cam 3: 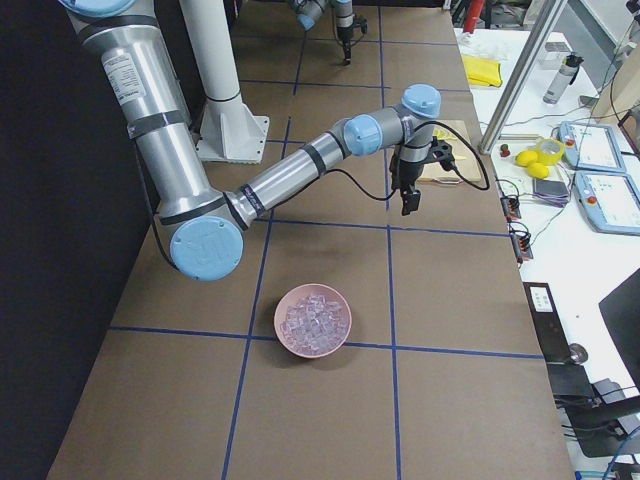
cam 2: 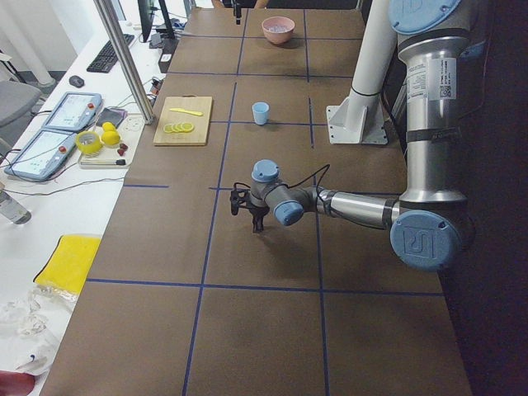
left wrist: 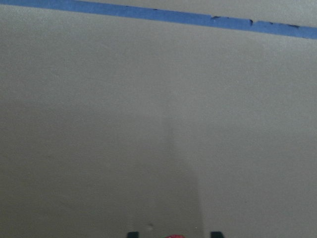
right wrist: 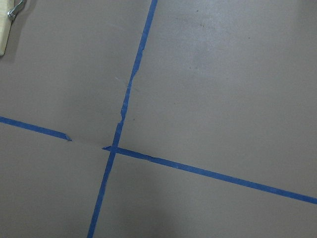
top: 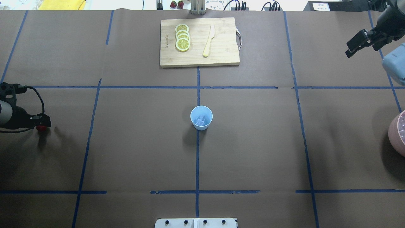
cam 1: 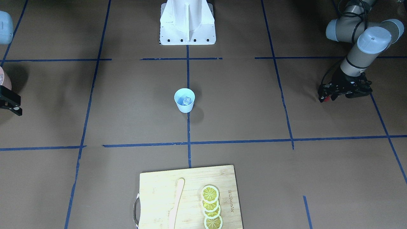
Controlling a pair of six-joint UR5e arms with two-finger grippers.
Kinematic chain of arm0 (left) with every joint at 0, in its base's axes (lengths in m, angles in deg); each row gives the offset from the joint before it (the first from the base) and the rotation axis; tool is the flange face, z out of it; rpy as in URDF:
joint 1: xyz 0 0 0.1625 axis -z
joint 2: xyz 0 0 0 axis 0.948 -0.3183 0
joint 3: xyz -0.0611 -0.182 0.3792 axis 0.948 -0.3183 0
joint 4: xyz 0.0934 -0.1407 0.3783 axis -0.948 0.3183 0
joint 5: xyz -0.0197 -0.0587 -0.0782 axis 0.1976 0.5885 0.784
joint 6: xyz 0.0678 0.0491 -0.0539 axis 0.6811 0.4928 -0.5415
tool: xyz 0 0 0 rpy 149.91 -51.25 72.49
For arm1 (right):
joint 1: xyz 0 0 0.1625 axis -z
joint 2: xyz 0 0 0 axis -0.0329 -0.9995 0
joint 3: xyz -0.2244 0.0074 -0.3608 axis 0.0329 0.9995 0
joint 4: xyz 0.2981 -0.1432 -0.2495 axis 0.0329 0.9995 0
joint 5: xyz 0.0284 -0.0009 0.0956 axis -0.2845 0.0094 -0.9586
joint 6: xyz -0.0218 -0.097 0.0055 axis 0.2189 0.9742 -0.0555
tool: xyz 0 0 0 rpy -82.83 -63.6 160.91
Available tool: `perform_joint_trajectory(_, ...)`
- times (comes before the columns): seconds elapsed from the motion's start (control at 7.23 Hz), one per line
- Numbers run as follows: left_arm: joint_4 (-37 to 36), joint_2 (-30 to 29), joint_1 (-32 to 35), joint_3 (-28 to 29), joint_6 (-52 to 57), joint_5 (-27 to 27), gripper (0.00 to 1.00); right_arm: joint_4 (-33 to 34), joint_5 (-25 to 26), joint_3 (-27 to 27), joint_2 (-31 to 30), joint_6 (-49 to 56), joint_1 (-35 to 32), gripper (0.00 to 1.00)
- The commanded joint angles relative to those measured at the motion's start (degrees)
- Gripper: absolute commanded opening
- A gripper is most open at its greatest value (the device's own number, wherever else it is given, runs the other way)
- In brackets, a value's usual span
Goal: Put ice and strawberries in cup
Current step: 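Reach the left gripper down to the red strawberry and grasp it, then lift the strawberry with the left gripper and carry it over the blue cup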
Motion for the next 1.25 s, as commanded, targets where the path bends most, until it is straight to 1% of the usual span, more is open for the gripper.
perform_joint_trajectory(0.0,-0.61,0.41,0.24,-1.04,0.19,0.70,0.00,0.00,0.05,0.00,0.00,0.00,0.00,1.00)
perform_joint_trajectory(0.14,-0.71,-0.11,0.85,-2.01,0.19,5.40,0.00,0.00,0.05,-0.09,0.00,0.00,0.00,1.00)
perform_joint_trajectory(0.28,-5.49,-0.29,5.21,-5.24,0.37,8.32,0.00,0.00,-0.04,-0.26,-0.09,-0.09,0.00,1.00)
perform_joint_trajectory(0.42,-13.55,-0.99,5.77,-10.75,1.06,8.96,0.00,0.00,0.05,-0.27,-0.09,-0.09,0.00,1.00)
perform_joint_trajectory(0.55,-20.07,-2.82,5.78,-15.51,1.07,8.79,0.00,0.00,-0.04,0.00,-0.09,0.00,0.00,1.00)
perform_joint_trajectory(0.69,-28.22,-8.23,5.69,-18.25,0.90,8.70,0.00,0.00,0.05,0.09,-0.09,0.09,0.00,1.00)
perform_joint_trajectory(0.97,-45.27,-24.38,4.99,-18.54,0.19,8.18,0.00,-0.09,0.05,0.09,-0.70,0.17,-0.09,1.00)
perform_joint_trajectory(1.11,-50.05,-29.77,2.38,-18.37,-1.55,5.83,0.00,-0.87,0.05,0.09,-1.40,0.17,-0.44,1.00)
